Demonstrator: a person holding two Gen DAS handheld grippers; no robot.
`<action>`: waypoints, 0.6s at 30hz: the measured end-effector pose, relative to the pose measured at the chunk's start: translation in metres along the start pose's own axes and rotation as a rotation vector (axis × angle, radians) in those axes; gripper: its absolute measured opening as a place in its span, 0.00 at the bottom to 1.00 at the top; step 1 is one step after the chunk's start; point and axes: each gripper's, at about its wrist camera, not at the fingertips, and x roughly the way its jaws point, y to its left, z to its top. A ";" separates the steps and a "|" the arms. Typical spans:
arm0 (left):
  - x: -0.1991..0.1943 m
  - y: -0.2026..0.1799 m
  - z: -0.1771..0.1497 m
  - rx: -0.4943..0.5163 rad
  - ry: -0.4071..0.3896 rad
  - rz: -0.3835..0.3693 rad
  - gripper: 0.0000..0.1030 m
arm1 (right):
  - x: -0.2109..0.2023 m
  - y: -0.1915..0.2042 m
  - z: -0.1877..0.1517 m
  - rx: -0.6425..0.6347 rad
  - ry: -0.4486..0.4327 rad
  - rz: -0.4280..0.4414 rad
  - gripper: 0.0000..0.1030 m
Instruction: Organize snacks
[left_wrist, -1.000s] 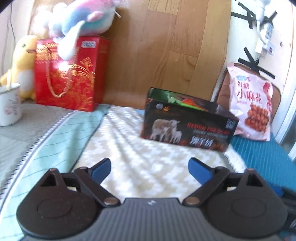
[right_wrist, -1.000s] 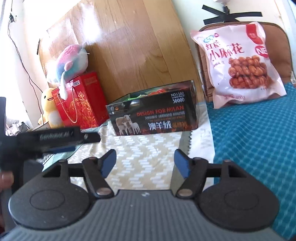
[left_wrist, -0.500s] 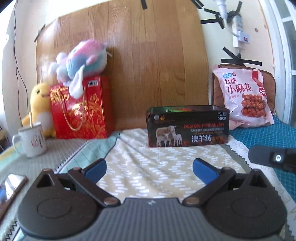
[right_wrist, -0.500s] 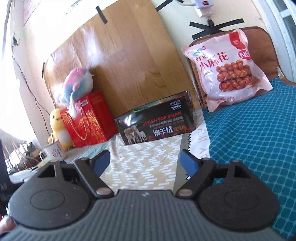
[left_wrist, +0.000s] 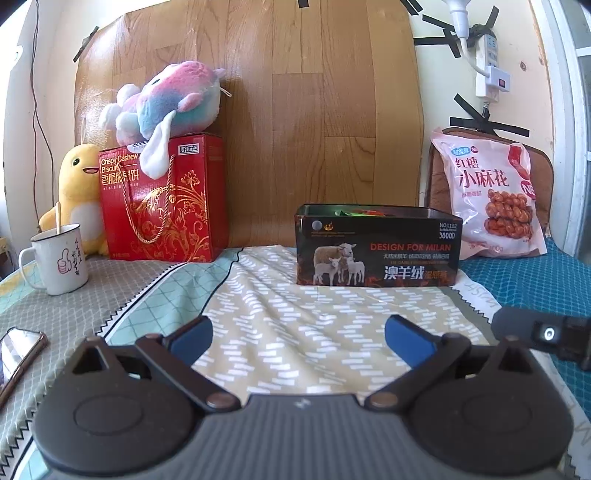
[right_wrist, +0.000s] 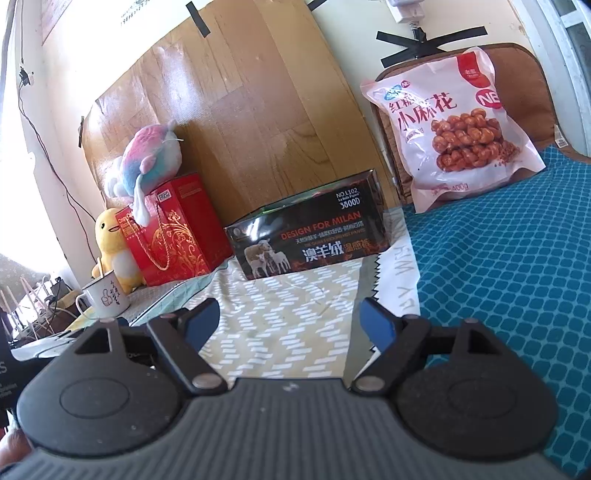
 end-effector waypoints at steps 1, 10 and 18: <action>0.000 0.000 0.000 -0.002 0.001 0.000 1.00 | 0.000 0.001 0.000 -0.003 0.001 -0.004 0.83; 0.004 0.003 0.000 -0.019 0.028 -0.048 1.00 | 0.007 0.004 -0.001 -0.026 0.040 -0.033 0.83; 0.005 0.003 0.000 -0.020 0.036 -0.062 1.00 | 0.012 0.005 -0.001 -0.029 0.066 -0.075 0.83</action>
